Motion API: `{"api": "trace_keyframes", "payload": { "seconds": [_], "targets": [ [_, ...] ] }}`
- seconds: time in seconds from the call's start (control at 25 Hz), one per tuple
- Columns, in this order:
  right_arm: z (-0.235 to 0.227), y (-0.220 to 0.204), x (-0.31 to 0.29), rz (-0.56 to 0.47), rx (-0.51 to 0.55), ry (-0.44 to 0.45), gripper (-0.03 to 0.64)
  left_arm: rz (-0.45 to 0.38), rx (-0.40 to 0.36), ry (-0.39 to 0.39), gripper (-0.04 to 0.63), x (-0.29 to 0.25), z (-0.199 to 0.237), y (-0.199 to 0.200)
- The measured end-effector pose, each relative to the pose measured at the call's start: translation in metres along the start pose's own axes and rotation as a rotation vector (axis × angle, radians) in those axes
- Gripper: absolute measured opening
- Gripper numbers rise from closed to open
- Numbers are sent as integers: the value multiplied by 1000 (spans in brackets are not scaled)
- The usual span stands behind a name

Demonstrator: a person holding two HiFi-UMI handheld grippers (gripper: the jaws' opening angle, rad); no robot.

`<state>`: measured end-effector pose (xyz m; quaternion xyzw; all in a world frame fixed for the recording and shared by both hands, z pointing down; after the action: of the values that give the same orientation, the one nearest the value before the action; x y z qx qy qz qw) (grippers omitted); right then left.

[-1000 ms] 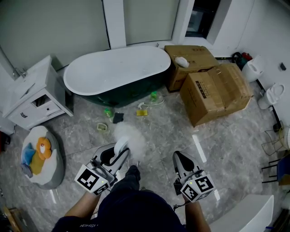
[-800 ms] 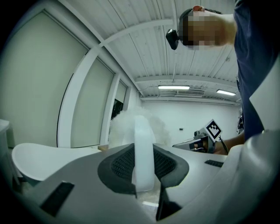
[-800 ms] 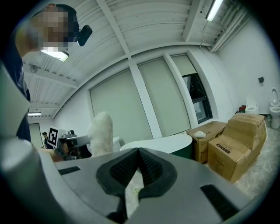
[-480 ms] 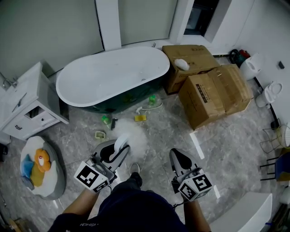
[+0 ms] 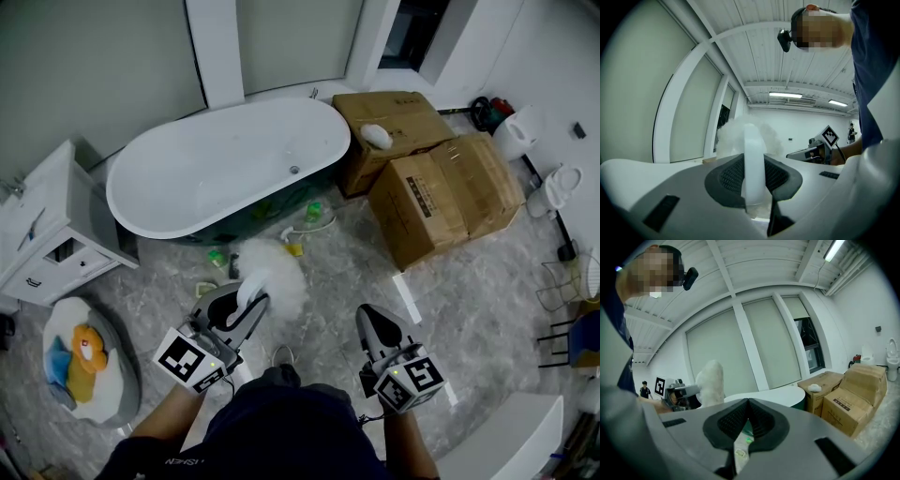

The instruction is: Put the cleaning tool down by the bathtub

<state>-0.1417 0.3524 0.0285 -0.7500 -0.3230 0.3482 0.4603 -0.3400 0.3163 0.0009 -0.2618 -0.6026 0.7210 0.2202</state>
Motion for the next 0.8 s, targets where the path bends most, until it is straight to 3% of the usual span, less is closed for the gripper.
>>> {"api": "trace_keyframes", "payload": {
  "seconds": [0.48,0.8],
  "targets": [
    [-16,15,-26,-13,1,-23,5,-11,5,-16,102,-22,28,6],
    [-51,14,-33,-9,-33,-44,5,6,-5,-14,101,-49,32,6]
  ]
}}
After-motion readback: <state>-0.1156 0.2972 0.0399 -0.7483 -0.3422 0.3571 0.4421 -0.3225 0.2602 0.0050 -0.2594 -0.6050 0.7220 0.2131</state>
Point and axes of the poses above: the fingertips, and each gripper's own axes: x backward along the fingers, z to its left, y out of its top, the point moved 2 cm from there along x, backward along the fingers, and after that the axes turned 5 degrees about y, right-handed, at the moved point
